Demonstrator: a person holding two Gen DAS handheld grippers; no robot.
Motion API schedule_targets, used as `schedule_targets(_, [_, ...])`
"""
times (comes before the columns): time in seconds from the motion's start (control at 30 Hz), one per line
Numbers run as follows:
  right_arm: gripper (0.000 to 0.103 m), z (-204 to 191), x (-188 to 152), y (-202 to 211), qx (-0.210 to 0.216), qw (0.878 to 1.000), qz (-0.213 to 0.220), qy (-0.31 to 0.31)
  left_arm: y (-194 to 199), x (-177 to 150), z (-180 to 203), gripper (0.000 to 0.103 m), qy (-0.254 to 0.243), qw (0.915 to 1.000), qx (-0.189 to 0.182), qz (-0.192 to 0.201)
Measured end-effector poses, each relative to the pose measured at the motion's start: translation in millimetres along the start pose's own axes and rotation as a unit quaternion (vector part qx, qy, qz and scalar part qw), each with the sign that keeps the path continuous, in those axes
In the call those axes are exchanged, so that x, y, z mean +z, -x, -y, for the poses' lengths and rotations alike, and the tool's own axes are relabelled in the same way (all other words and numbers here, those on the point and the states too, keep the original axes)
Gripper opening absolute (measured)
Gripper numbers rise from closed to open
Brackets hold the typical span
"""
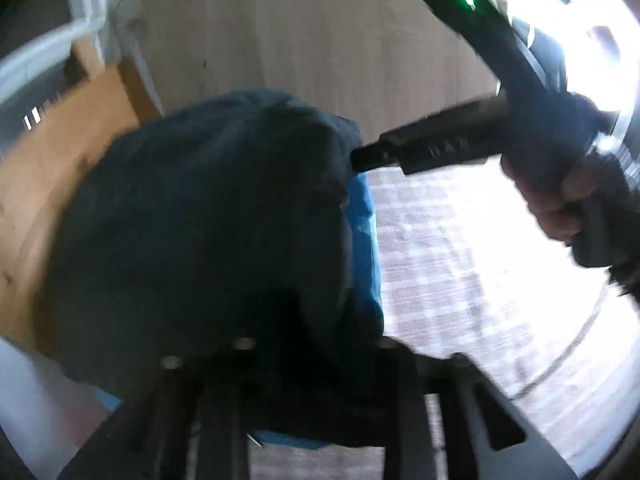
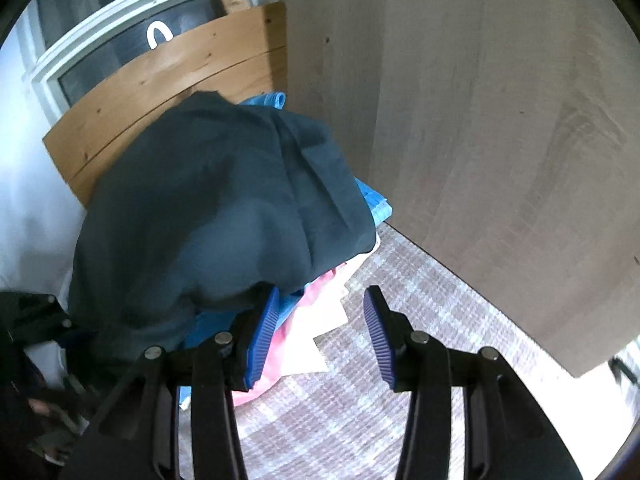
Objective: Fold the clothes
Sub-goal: 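Press the bundle onto the pile and open both grippers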
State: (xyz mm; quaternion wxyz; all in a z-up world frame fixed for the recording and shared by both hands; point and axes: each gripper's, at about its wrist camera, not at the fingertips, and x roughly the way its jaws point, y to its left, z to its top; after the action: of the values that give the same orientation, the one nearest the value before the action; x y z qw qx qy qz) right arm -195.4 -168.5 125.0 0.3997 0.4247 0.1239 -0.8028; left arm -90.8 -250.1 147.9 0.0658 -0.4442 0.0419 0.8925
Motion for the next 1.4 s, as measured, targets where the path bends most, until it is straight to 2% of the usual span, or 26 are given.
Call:
schedule_targets(0.17, [0.049,-1,10,4,0.033,0.999,0.012,0.021,21,3,-19,0.007,0.010,0.9995,-0.030,-0.002])
schedule_targets(0.2, [0.042,-1,12,7,0.041,0.999,0.016,0.025,26,3,-21,0.007,0.011,0.9993,-0.035,0.001])
schedule_targets(0.27, [0.032,-8,21,17,0.028,0.998,0.035,0.046,40,4,-9,0.007,0.008,0.9987,-0.049,0.012])
schedule_targets(0.3, [0.032,-5,26,20,0.000,0.998,0.040,0.045,32,3,-9,0.009,0.011,0.9979,-0.064,0.006])
schedule_targets(0.33, [0.032,-3,30,22,-0.029,0.998,0.046,0.043,21,1,-9,0.018,0.015,0.9967,-0.079,-0.003])
schedule_targets(0.37, [0.032,0,35,24,-0.058,0.996,0.051,0.041,10,-1,-9,0.022,0.018,0.9952,-0.095,-0.011])
schedule_targets(0.4, [0.032,5,35,23,-0.062,0.997,0.037,0.035,0,-2,-10,0.031,0.022,0.9934,-0.111,-0.020])
schedule_targets(0.47, [0.032,15,36,20,-0.068,0.997,0.008,0.020,-19,-9,-11,0.030,0.034,0.9907,-0.121,-0.054])
schedule_targets(0.53, [0.035,23,31,41,-0.078,0.996,0.036,-0.003,-9,-10,-17,0.033,0.051,0.9873,-0.143,-0.046])
schedule_targets(0.6, [0.036,29,25,66,-0.082,0.993,0.072,-0.041,16,-8,-23,0.041,0.049,0.9889,-0.139,-0.019])
schedule_targets(0.67, [0.040,19,22,82,-0.059,0.992,0.101,-0.045,34,-3,-35,0.051,0.054,0.9900,-0.130,0.003])
schedule_targets(0.73, [0.046,-4,25,86,-0.051,0.991,0.120,-0.029,43,8,-53,0.055,0.055,0.9931,-0.098,0.032])
schedule_targets(0.77, [0.049,-14,28,79,-0.041,0.992,0.120,-0.026,41,15,-63,0.056,0.059,0.9949,-0.070,0.042])
schedule_targets(0.83, [0.049,-28,34,66,-0.019,0.993,0.115,-0.021,24,31,-86,0.056,0.066,0.9962,-0.022,0.052])
schedule_targets(0.9, [0.049,-46,50,24,-0.012,0.995,0.094,-0.009,-3,43,-107,0.056,0.078,0.9955,0.019,0.050])
schedule_targets(0.97, [0.049,-54,61,-14,-0.052,0.996,0.074,0.007,-38,50,-128,0.056,0.091,0.9946,0.039,0.032])
schedule_targets(1.0, [0.049,-44,62,-26,-0.060,0.997,0.055,-0.010,-58,50,-138,0.056,0.097,0.9941,0.046,0.015])
schedule_targets(1.07, [0.049,-23,62,-48,-0.073,0.996,0.016,-0.044,-62,50,-142,0.057,0.105,0.9935,0.042,0.014])
schedule_targets(1.1, [0.049,-16,61,-40,-0.071,0.995,0.023,-0.066,-63,49,-143,0.056,0.109,0.9931,0.039,0.015])
schedule_targets(1.17, [0.050,-23,55,-8,-0.068,0.994,0.057,-0.072,-46,49,-135,0.058,0.107,0.9932,0.034,0.031])
schedule_targets(1.23, [0.050,-38,46,18,-0.053,0.993,0.080,-0.071,-28,47,-125,0.075,0.105,0.9930,0.029,0.047])
schedule_targets(1.33, [0.057,-73,26,47,-0.012,0.993,0.096,-0.063,-13,37,-104,0.084,0.106,0.9927,0.020,0.053])
schedule_targets(1.4, [0.058,-92,14,43,-0.006,0.993,0.092,-0.070,-22,32,-101,0.088,0.104,0.9934,0.029,0.038])
